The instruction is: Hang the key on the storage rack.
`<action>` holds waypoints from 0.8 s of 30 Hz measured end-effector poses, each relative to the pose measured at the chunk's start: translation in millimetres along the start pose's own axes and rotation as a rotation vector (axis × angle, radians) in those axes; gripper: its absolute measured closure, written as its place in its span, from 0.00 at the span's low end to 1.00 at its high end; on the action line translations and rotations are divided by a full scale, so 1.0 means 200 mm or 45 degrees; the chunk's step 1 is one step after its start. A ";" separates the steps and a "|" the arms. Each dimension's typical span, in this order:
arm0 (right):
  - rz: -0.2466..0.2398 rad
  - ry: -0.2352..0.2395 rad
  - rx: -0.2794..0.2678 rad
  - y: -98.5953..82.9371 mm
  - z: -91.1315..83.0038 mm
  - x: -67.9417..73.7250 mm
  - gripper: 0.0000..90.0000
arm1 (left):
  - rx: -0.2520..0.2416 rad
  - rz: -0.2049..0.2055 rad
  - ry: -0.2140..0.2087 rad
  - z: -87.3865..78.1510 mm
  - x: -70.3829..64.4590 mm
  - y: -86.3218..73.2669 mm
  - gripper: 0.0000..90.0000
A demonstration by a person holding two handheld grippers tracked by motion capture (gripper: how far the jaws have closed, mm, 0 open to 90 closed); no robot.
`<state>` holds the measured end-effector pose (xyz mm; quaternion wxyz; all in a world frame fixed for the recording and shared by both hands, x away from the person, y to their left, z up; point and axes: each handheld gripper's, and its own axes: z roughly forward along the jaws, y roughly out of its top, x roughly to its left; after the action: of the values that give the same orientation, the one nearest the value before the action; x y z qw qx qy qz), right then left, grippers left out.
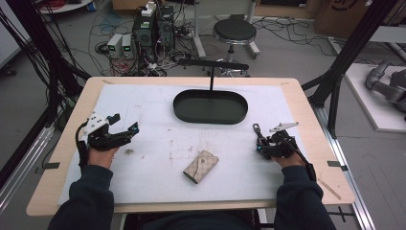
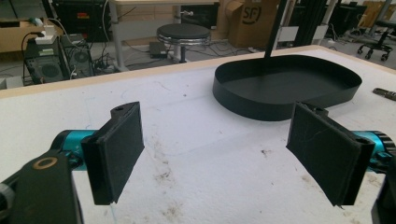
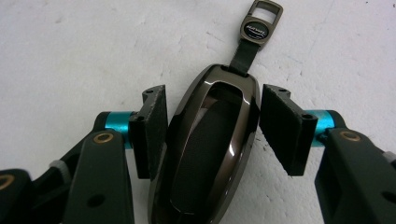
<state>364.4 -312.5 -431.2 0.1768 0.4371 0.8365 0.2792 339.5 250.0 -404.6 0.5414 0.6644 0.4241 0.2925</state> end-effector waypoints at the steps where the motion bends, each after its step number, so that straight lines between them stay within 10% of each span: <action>1: -0.019 0.008 0.007 0.00 0.00 0.00 0.50 | -0.001 0.000 0.000 0.00 0.00 0.00 0.20; 4: -0.101 0.003 0.005 0.00 -0.01 -0.01 0.49 | -0.002 -0.001 0.001 0.00 0.00 0.00 0.20; 10: 0.038 -0.004 0.018 -0.01 0.05 -0.01 0.32 | 0.005 0.003 0.000 0.00 -0.01 0.00 0.21; 16: 0.040 -0.005 0.044 0.01 0.04 0.01 0.51 | 0.009 -0.003 0.005 0.00 0.00 0.00 0.21; 24: 0.005 -0.004 0.062 0.02 0.04 0.02 0.51 | 0.009 0.000 0.007 0.00 0.00 0.00 0.21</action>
<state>368.3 -305.5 -435.3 0.1669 0.4434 0.8419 0.2585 339.3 249.3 -404.7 0.5378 0.6657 0.4265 0.2928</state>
